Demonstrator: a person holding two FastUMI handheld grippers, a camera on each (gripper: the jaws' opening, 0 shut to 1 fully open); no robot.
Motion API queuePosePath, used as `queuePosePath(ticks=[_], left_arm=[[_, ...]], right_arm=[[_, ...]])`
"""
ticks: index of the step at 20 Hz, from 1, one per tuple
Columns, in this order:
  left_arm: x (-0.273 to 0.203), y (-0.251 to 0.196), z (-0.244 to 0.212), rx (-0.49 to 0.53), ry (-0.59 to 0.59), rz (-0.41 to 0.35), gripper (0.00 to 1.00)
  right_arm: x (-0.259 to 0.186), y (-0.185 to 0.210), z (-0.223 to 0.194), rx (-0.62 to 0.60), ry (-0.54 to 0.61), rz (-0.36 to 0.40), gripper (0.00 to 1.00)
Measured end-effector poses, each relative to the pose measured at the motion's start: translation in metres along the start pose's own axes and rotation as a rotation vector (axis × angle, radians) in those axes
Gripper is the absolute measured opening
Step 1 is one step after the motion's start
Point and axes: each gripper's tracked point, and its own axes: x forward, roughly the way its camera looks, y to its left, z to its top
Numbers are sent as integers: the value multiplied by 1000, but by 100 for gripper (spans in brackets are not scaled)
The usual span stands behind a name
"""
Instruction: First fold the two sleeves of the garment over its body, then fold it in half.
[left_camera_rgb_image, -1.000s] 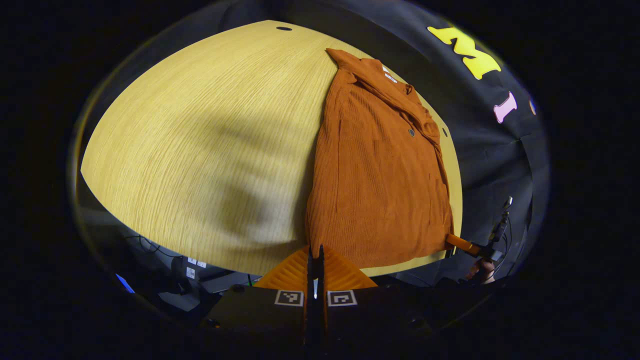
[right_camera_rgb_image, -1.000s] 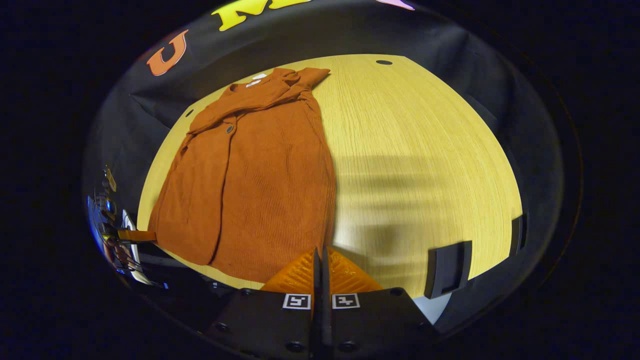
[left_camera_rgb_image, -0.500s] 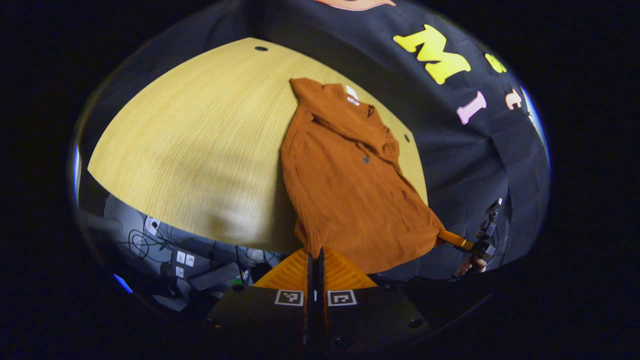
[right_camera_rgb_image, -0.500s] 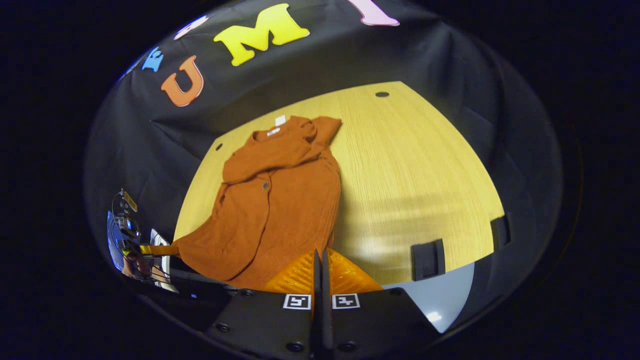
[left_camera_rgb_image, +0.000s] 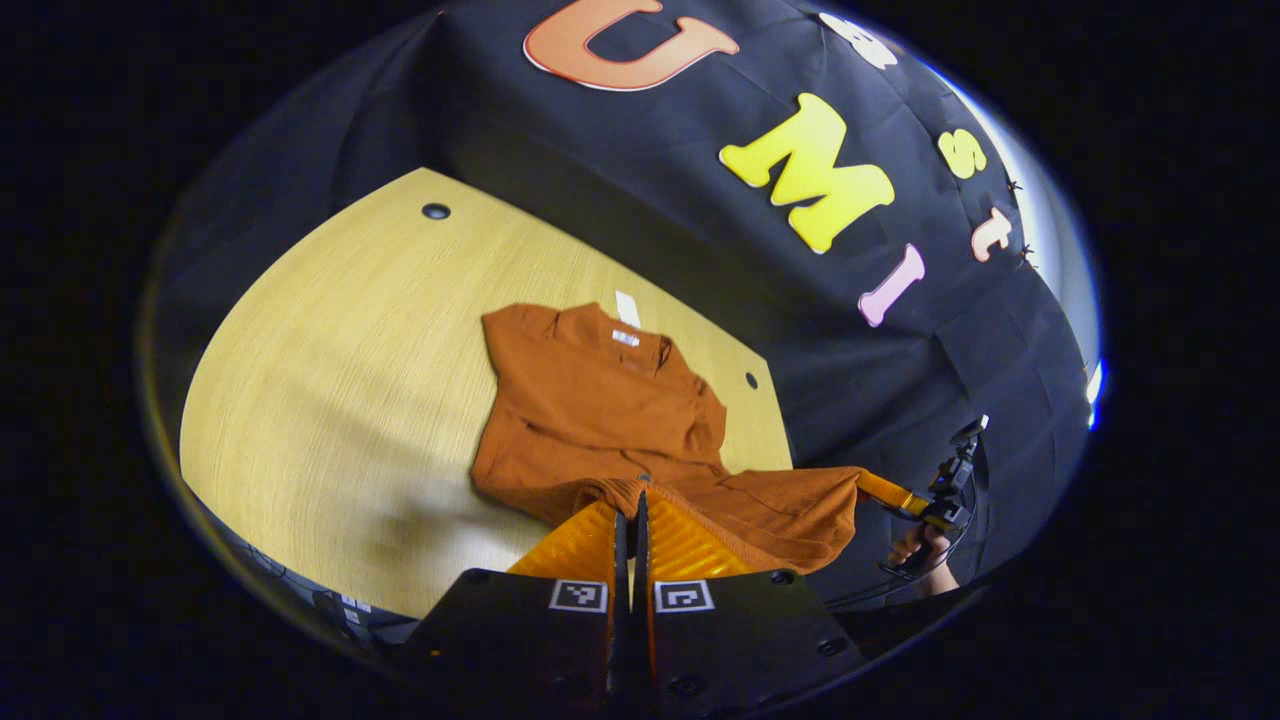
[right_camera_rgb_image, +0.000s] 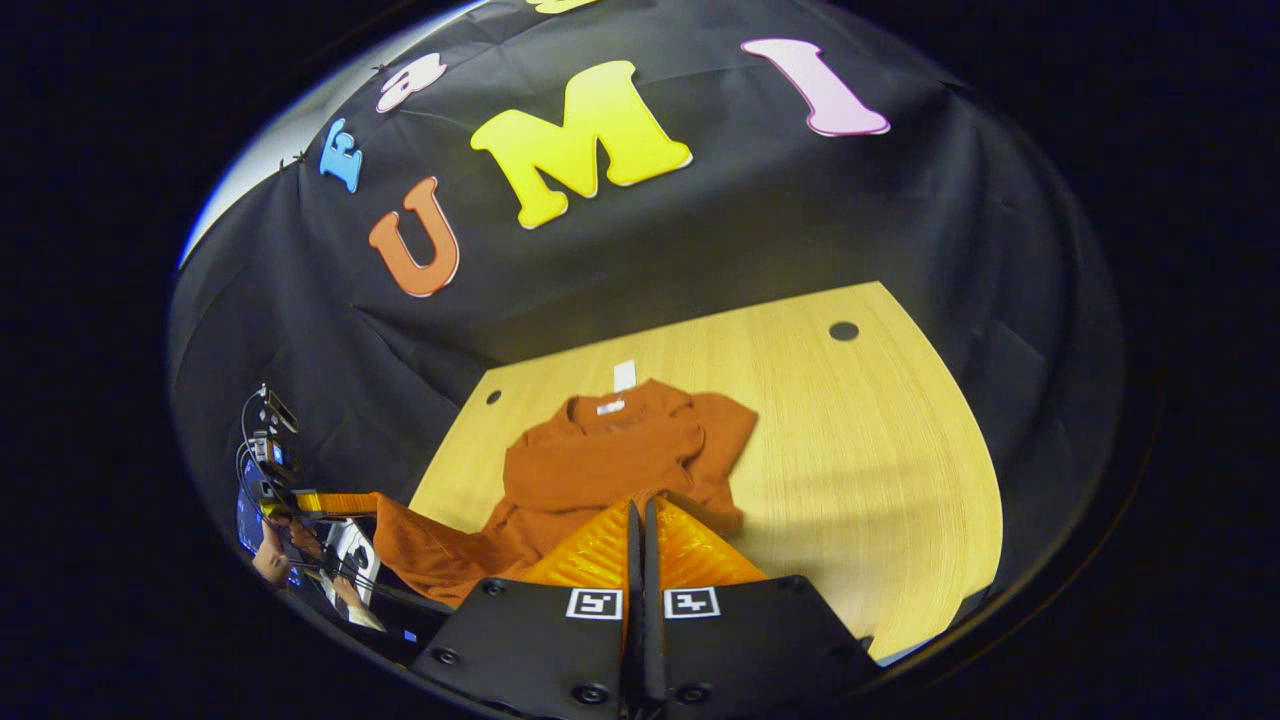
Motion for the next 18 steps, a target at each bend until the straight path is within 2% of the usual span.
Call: queuePosePath(ticks=[2, 5, 9, 13, 15, 18], left_arm=[[13, -8, 47, -10, -33, -9, 3], [52, 4, 103, -4, -39, 23, 3], [134, 46, 150, -38, -3, 65, 3], [222, 107, 146, -105, 138, 147, 4], [244, 131, 136, -124, 204, 203, 4], [252, 148, 135, -116, 233, 238, 4]], right_arm=[[23, -1, 35, -13, -13, 9, 1], [74, -10, 76, -6, -6, 5, 1], [178, -32, 107, -4, 30, -11, 1], [281, -64, 92, 23, 111, -36, 1], [321, -81, 80, 34, 146, -55, 1], [357, -104, 71, 59, 183, -71, 1]])
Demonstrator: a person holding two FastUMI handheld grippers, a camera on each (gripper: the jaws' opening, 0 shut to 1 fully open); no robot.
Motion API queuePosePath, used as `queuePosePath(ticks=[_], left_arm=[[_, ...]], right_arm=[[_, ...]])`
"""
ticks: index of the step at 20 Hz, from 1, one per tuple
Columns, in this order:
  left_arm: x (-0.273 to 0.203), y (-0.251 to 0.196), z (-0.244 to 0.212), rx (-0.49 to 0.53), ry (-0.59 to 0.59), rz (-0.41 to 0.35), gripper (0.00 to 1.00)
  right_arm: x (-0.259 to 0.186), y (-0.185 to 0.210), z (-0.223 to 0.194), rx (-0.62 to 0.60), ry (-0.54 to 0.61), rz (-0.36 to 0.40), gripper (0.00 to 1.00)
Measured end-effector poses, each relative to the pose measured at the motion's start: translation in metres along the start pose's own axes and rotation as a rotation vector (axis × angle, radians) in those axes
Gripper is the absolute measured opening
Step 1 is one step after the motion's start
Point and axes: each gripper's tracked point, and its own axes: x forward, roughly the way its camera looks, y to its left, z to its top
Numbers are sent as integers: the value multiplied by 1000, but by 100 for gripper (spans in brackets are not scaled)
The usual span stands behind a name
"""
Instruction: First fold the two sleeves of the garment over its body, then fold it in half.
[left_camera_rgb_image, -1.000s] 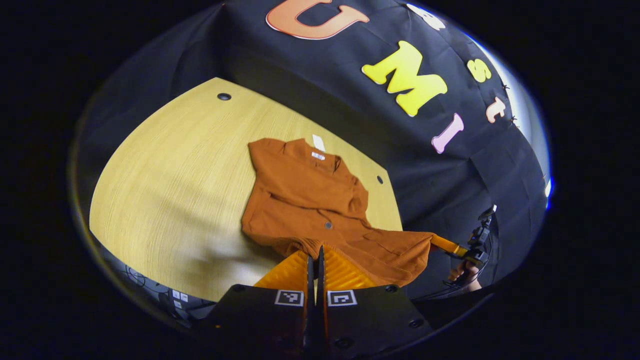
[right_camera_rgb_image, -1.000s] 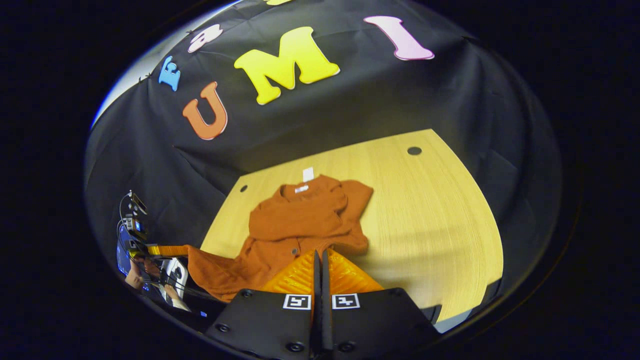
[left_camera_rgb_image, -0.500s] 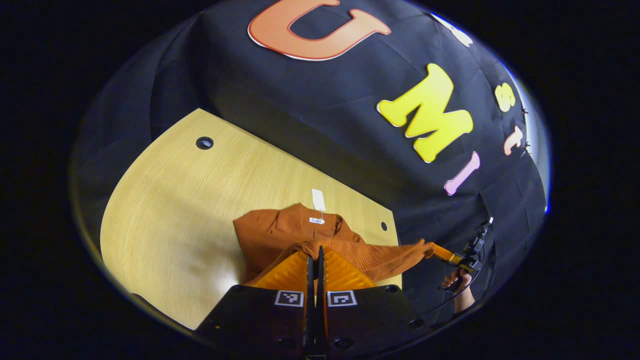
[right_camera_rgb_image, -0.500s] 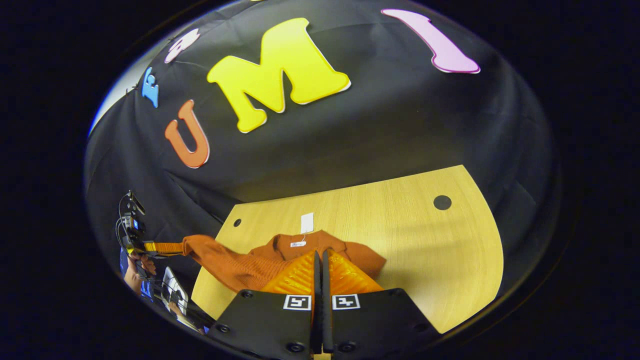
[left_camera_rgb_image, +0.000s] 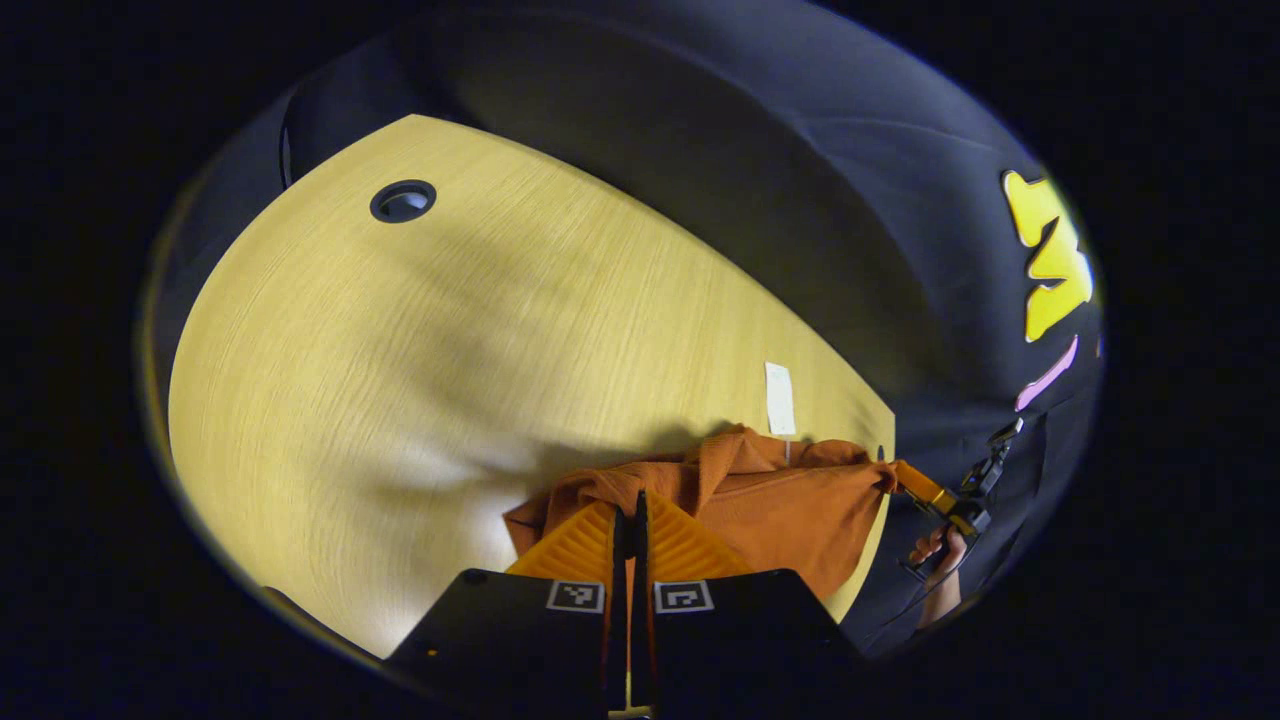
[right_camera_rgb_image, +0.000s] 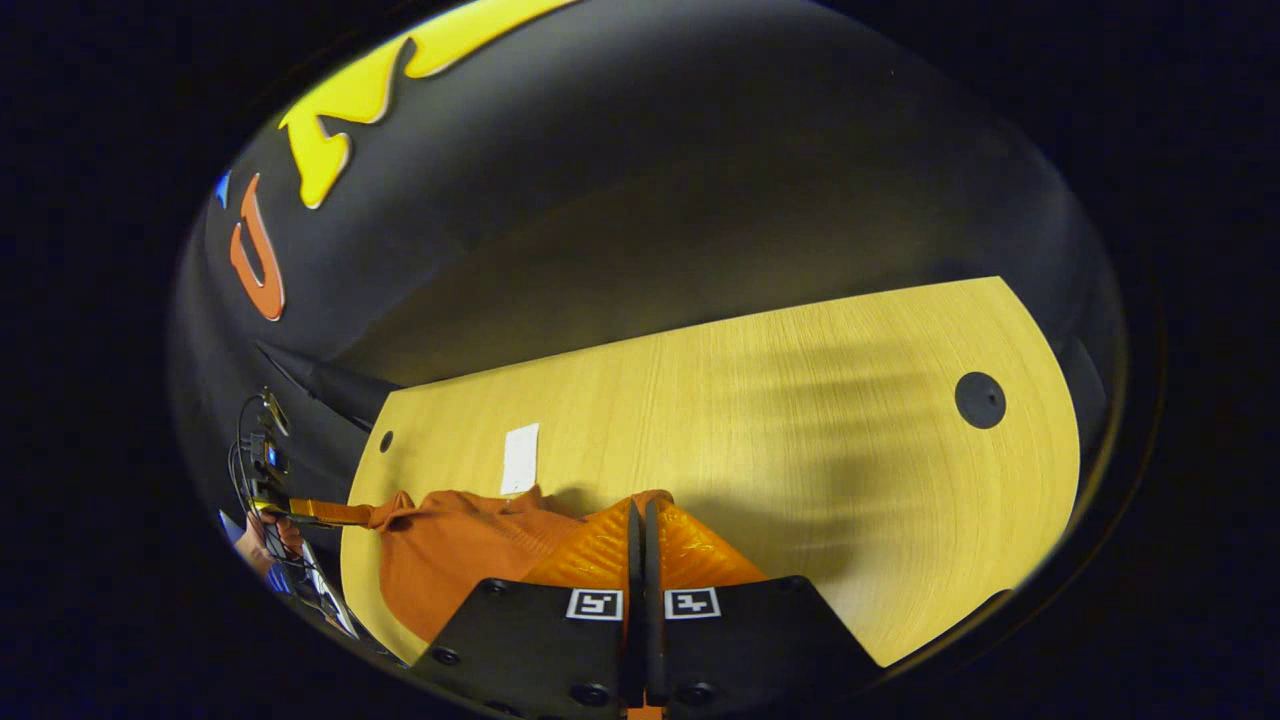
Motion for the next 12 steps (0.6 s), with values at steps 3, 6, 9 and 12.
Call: queuePosePath(ticks=[3, 6, 9, 12], left_arm=[[12, -3, 7, -5, -1, -7, 10], [24, 5, 6, 25, 24, 48, 19], [22, 8, 11, 56, 15, 82, 22], [5, 16, 23, 122, -35, 134, 46]], right_arm=[[16, -12, -5, 28, 25, 1, 1], [21, -9, -5, 66, 26, 12, 1], [19, -2, 7, 100, -20, 18, 16], [9, 1, 15, 124, -53, 15, 54]])
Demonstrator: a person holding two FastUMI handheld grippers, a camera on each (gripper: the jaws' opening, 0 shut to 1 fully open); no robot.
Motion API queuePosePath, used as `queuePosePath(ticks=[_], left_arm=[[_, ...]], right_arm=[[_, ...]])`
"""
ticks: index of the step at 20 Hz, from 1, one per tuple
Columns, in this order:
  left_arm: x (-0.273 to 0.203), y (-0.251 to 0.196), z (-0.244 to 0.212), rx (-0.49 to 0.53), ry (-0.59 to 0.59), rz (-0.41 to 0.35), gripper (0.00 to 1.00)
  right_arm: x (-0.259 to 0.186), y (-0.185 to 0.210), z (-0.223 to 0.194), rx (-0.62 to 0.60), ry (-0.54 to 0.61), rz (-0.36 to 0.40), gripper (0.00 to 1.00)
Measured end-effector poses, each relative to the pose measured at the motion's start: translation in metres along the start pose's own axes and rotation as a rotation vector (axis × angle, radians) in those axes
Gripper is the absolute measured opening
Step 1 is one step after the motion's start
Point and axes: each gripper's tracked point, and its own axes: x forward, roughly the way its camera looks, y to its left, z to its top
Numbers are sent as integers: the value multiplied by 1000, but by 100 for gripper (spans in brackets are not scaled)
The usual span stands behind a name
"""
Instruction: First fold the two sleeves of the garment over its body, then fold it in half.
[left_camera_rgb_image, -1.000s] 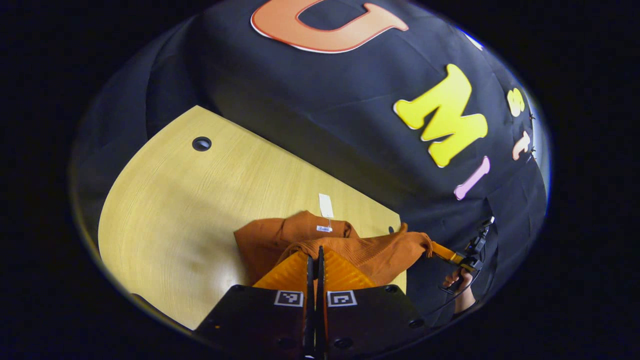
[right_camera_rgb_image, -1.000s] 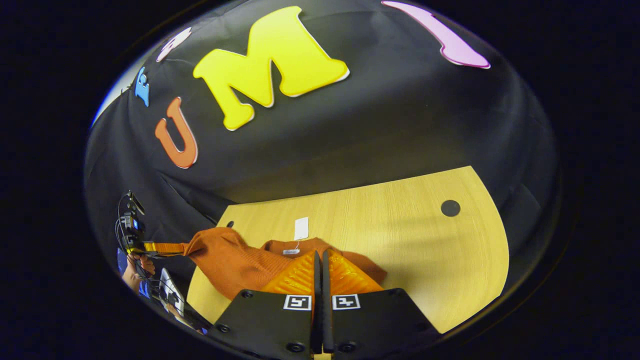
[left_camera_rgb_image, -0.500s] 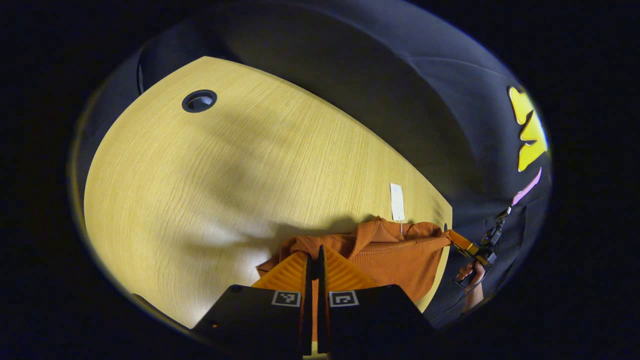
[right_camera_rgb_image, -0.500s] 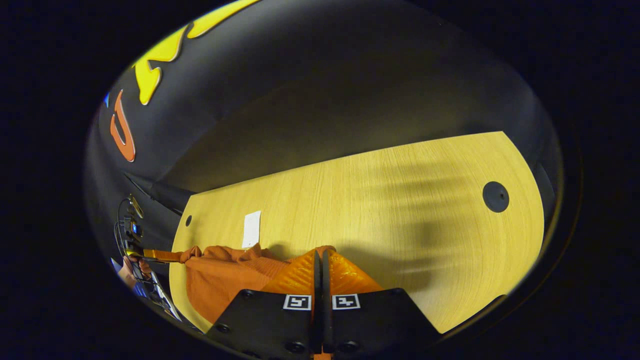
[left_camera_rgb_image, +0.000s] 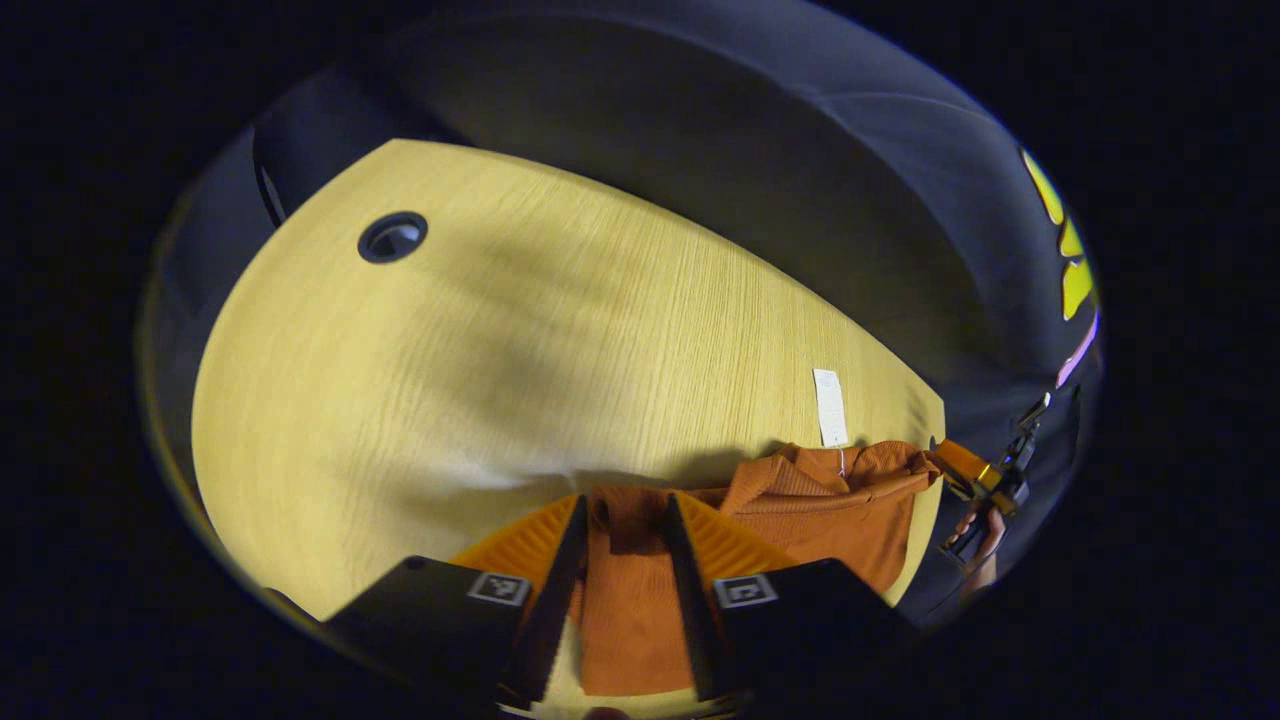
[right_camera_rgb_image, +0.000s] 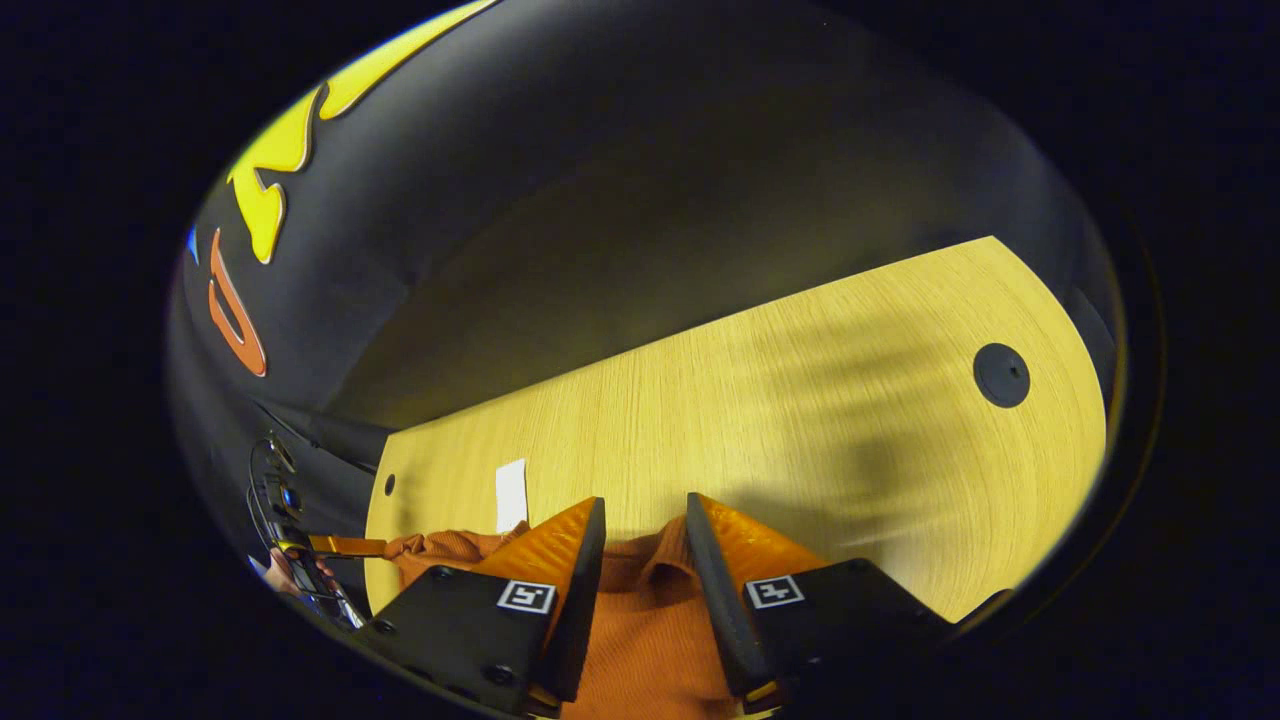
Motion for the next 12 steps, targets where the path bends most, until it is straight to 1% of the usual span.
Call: queuePosePath(ticks=[1, 2, 3, 4, 5, 6, 7, 8, 9, 10, 11, 12], left_arm=[[-9, 3, 4, 3, -23, 20, 65], [-16, 3, 8, -4, -49, 24, 87], [-22, 5, 12, -9, -78, 32, 90], [-30, 8, 16, -14, -114, 53, 90], [-41, 9, 20, -11, -163, 69, 100], [-55, 7, 26, -3, -216, 82, 90], [-69, -1, 31, 10, -280, 83, 91], [-86, -12, 35, 28, -352, 83, 91], [-106, -25, 36, 45, -416, 82, 91], [-130, -40, 37, 57, -492, 78, 91], [-155, -58, 36, 64, -567, 65, 92], [-182, -76, 31, 72, -629, 53, 93]], right_arm=[[-5, -1, 1, -3, -2, -6, 55], [-10, 1, 3, -2, -19, -7, 55], [-16, 3, 9, -5, -43, -14, 57], [-21, 3, 13, -17, -69, -30, 72], [-30, 5, 18, -37, -96, -48, 76], [-41, 10, 21, -60, -127, -60, 77], [-56, 19, 23, -95, -163, -71, 75], [-73, 26, 25, -138, -201, -91, 87], [-91, 36, 27, -177, -248, -105, 87], [-113, 50, 26, -213, -296, -117, 92], [-137, 68, 22, -243, -345, -121, 92], [-164, 86, 19, -275, -398, -119, 86]])
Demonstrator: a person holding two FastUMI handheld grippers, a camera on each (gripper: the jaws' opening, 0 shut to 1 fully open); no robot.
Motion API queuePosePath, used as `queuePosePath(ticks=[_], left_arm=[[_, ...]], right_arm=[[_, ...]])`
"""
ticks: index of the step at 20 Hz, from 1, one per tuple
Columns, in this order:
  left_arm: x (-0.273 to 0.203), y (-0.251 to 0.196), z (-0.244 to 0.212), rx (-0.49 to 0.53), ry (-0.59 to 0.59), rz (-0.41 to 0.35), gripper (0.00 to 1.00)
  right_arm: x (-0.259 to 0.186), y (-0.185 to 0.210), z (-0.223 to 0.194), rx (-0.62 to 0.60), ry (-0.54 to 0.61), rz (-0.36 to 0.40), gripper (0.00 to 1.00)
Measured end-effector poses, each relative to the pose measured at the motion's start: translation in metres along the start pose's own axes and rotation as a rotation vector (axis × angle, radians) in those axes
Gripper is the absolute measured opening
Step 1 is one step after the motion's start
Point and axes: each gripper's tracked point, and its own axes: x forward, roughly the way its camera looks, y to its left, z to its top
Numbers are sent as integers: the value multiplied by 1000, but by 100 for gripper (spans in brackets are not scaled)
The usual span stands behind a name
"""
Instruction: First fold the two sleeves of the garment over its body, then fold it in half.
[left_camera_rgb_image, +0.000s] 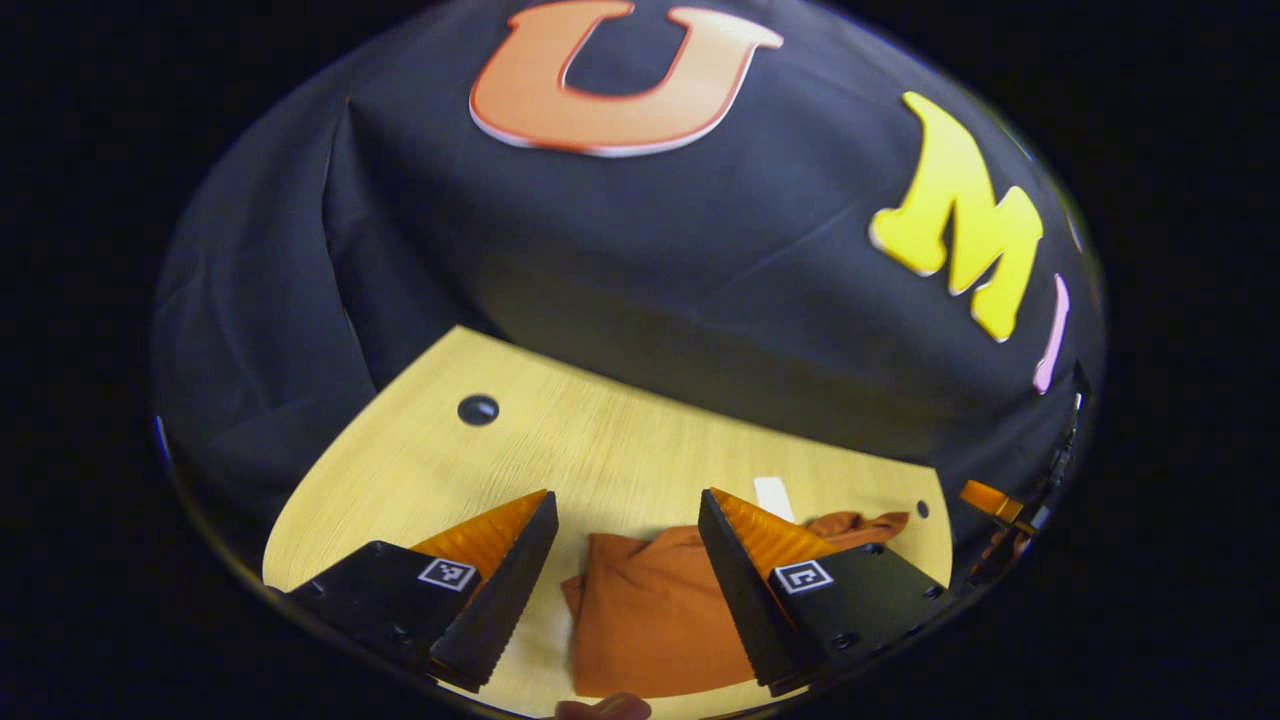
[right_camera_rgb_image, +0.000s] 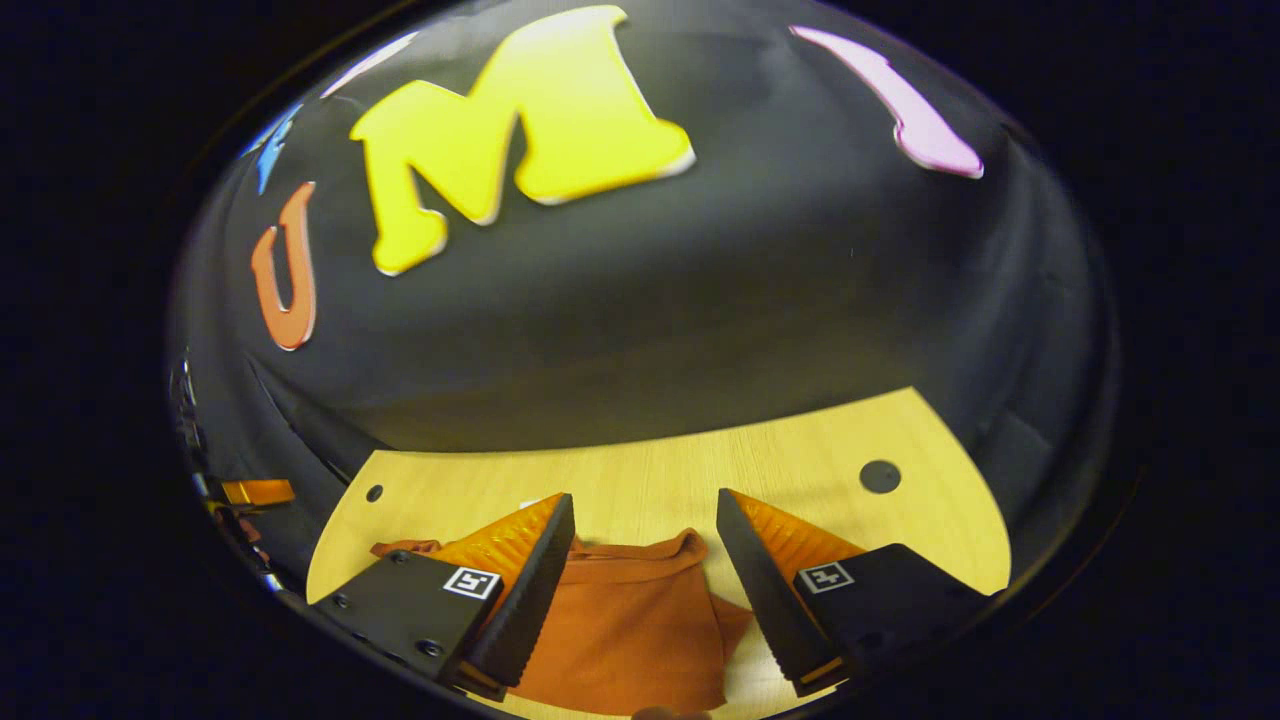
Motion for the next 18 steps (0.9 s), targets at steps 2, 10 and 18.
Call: queuePosePath(ticks=[2, 10, 18], left_arm=[[-50, -30, 14, 18, -114, -33, 93], [-223, -95, -1, 155, -402, -115, 93], [-299, -86, -54, 122, -504, -83, 93]], right_arm=[[-62, 24, 23, -63, -111, 3, 93], [-261, 100, 37, -160, -436, 27, 93], [-355, 98, -7, -183, -525, 19, 94]])
